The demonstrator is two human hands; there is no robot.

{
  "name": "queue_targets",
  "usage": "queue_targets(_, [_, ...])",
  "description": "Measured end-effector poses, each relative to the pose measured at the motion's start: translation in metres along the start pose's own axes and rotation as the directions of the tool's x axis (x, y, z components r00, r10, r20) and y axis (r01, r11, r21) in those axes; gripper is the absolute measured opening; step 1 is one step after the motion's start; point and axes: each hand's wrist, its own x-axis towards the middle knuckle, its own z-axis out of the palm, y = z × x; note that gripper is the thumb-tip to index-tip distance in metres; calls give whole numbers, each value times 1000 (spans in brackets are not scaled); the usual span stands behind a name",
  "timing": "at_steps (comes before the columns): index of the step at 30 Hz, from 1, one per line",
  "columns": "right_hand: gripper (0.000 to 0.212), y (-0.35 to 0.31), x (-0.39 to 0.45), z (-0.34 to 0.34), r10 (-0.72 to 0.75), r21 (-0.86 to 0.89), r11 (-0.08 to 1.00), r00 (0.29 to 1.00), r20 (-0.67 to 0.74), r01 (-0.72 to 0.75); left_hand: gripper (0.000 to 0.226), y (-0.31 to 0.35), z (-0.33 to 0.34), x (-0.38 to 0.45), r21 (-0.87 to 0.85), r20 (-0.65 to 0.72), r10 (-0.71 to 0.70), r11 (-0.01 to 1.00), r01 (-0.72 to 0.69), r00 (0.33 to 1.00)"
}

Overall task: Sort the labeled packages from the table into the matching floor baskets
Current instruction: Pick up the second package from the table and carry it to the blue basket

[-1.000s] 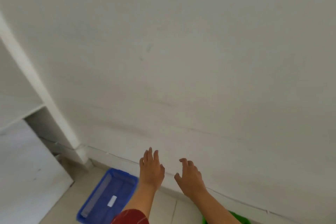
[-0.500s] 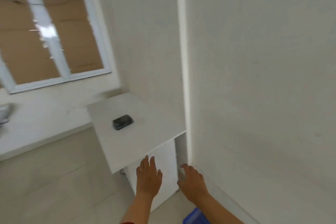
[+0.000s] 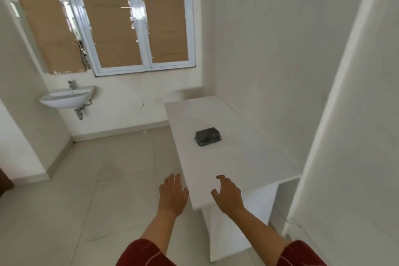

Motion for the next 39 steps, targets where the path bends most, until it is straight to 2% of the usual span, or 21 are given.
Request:
queue_targets(10, [49,-64,195,80,12,-27,1000,997,77,-10,51,-104,5,172,-20,68,-53,998,55,996])
queue_targets(14, [47,-80,269,118,74,-2,997,994,75,-74,50,-141,11,261,-66,101,-44,997,50,994])
queue_targets(21, [47,-100,380,163,319,114,941,947,31,-320,46,-196,19,419,-61,199,132,991,-122,971])
queue_targets(25, [48,-99,423,164,496,207,852,868,-19,-481,45,-200,29,492,-63,275,249,968,-241,929])
queue_targets(30, [47,-75,464,161,677,305,715,732,-78,-629,45,-167,55,564,-211,344,410,910,-356,844])
queue_targets(35, [58,-39,514,160,838,502,514,533,-119,-696,43,-125,81,642,-270,420,526,851,-451,740])
queue_targets(39, [61,-22,543,160,885,573,440,443,-146,-691,43,-100,95,699,-266,477,585,808,-526,656])
